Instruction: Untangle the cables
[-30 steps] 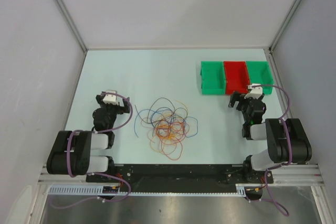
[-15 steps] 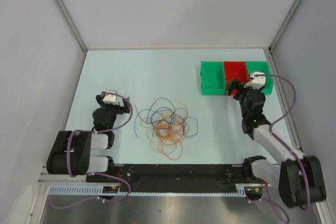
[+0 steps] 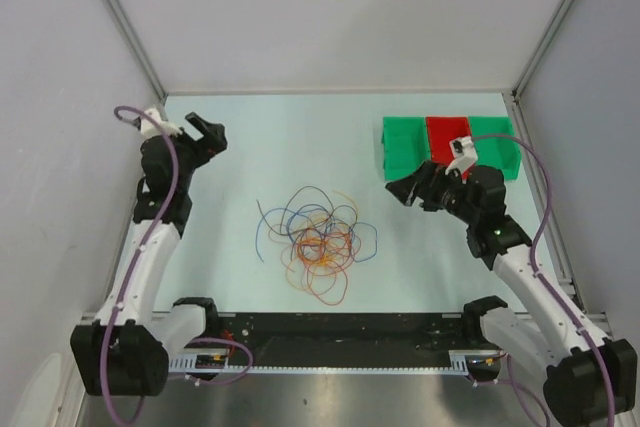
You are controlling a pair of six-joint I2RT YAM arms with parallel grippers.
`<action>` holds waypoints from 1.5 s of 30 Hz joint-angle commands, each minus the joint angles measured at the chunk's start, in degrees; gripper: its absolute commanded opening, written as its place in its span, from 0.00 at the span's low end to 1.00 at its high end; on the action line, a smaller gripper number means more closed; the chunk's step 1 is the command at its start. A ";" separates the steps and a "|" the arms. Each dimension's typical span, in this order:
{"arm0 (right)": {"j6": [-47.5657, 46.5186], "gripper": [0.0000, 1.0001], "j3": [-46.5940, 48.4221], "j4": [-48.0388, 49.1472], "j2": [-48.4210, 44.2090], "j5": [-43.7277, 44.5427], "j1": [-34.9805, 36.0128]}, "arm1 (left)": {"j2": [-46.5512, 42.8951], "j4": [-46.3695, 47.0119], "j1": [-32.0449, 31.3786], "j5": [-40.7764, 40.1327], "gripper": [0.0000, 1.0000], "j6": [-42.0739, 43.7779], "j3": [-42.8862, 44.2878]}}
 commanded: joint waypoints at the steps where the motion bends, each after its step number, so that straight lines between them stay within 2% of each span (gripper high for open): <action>1: -5.93 0.97 8.73 -13.83 -1.84 6.43 5.02 | 1.46 -17.36 4.97 22.36 1.00 -13.46 -4.53; 2: -6.46 0.97 9.00 -16.37 -1.05 6.61 5.29 | 1.30 -19.88 3.06 23.09 1.00 -13.45 -4.53; 4: -7.17 0.95 9.00 -18.24 1.41 7.58 6.43 | -1.32 -22.52 -0.98 18.29 1.00 -11.44 -4.88; 5: -7.52 0.94 9.00 -19.99 2.20 8.19 7.05 | -2.39 -25.32 -5.09 16.18 1.00 -11.17 -5.31; 7: -8.05 0.91 9.00 -21.14 5.10 10.38 8.97 | -5.98 -27.19 -9.24 12.04 1.00 -10.46 -6.02; 8: -8.66 0.90 9.00 -21.67 6.24 11.70 11.51 | -7.22 -28.33 -13.44 10.98 1.00 -10.46 -6.46; 12: -9.98 0.88 9.00 -20.89 11.17 17.07 16.54 | -9.69 -29.04 -23.39 8.17 0.99 -12.30 -8.22; 17: -10.25 0.83 9.00 -17.28 18.54 17.25 17.25 | -6.36 -27.30 -35.78 5.26 0.97 -12.57 -7.43; 23: -10.95 0.76 9.00 -13.77 24.53 15.23 17.25 | 2.69 -23.25 -45.02 1.66 0.95 -11.08 -4.97; 32: -13.32 0.70 10.23 -10.95 32.35 13.38 19.26 | 10.96 -18.85 -46.79 3.76 0.94 -8.44 -4.44; 37: -14.11 0.52 11.73 -10.95 35.87 15.40 20.41 | 12.46 -17.00 -47.06 4.47 0.93 -8.44 -4.09; 39: -14.20 0.50 12.08 -10.69 36.05 16.54 21.02 | 12.98 -16.74 -47.14 4.47 0.93 -8.18 -4.09; 45: -14.55 0.29 13.05 -10.60 34.83 18.65 21.90 | 13.86 -15.68 -47.32 4.38 0.93 -8.00 -4.61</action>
